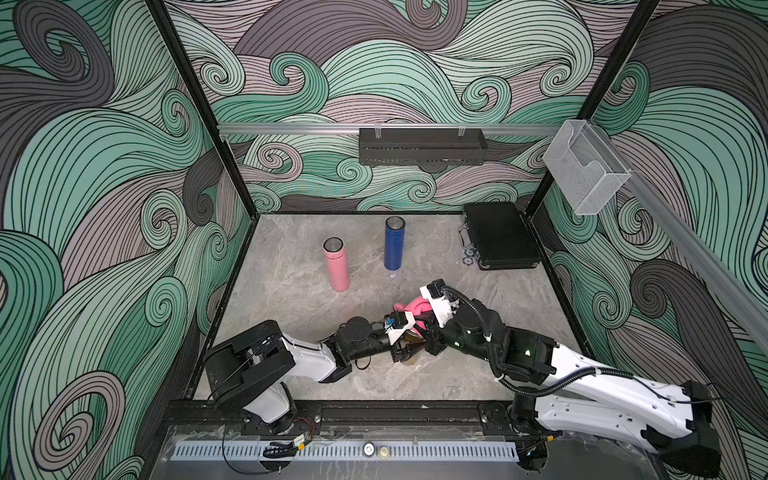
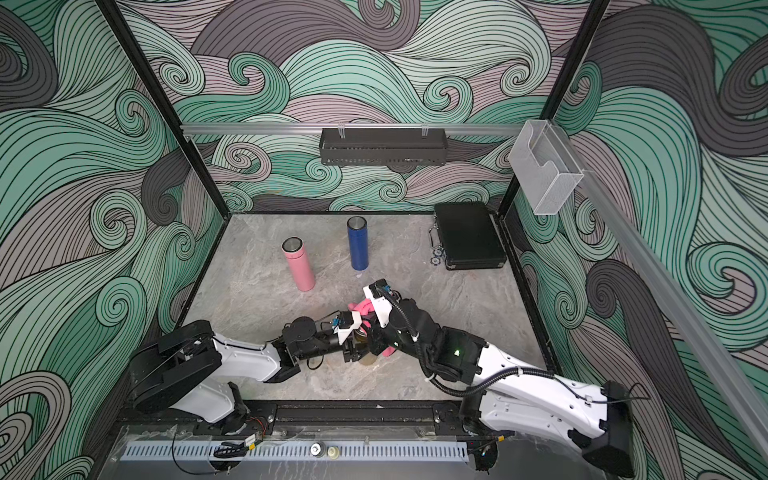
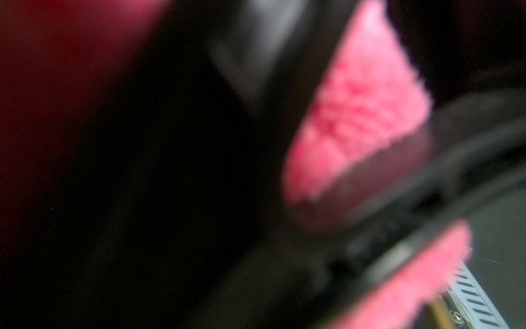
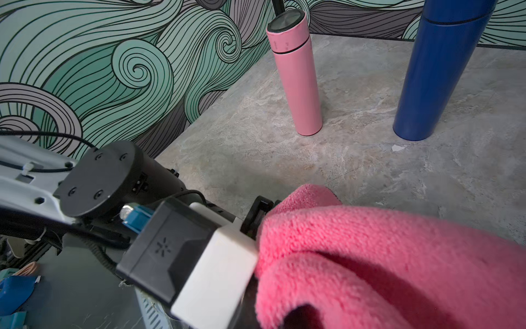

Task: Wipe the surface of the thermos
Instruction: Wipe the dirt from the surface of the thermos, then pick up the thermos from the center of the board.

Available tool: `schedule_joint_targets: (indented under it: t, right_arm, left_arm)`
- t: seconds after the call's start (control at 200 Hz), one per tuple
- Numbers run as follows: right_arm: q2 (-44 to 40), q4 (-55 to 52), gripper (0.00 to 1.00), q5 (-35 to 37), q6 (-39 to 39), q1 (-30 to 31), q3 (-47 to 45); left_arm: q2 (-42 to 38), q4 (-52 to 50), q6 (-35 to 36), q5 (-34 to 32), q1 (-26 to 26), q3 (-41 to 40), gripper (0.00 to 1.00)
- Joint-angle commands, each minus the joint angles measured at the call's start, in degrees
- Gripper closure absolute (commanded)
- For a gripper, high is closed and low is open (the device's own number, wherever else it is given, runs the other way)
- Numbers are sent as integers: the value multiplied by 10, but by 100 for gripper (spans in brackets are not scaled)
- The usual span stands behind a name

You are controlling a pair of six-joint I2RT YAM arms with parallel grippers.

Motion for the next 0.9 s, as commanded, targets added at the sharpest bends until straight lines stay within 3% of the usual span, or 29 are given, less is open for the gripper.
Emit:
schedule_joint_targets:
  t: [0.0,0.155,0.38,0.585,0.736,0.811,0.896]
  right_arm:
    - [25,-76,100,-17,1,14,-20]
    - [0,-100,100,12,10,-7,-37]
    - [-45,-139,100,37,16,-88,-69]
    - [-72,-125,100,74,42,-123,-93]
    - [-94,-10,100,41,71,-124,-145]
    - [-108,85,100,-7,83,-125,-179]
    - [-126,261,100,-71,112,-125,-244]
  left_arm:
    - [-18,46,13,-5,0,16,100]
    - [-19,47,13,-4,0,15,100]
    - [-42,37,12,-26,1,9,100]
    - [-152,-97,13,-162,2,40,100]
    - [-284,-367,-7,-220,4,168,100]
    - [-320,-429,-39,-249,4,218,100]
    - [-335,-490,-74,-283,4,276,100]
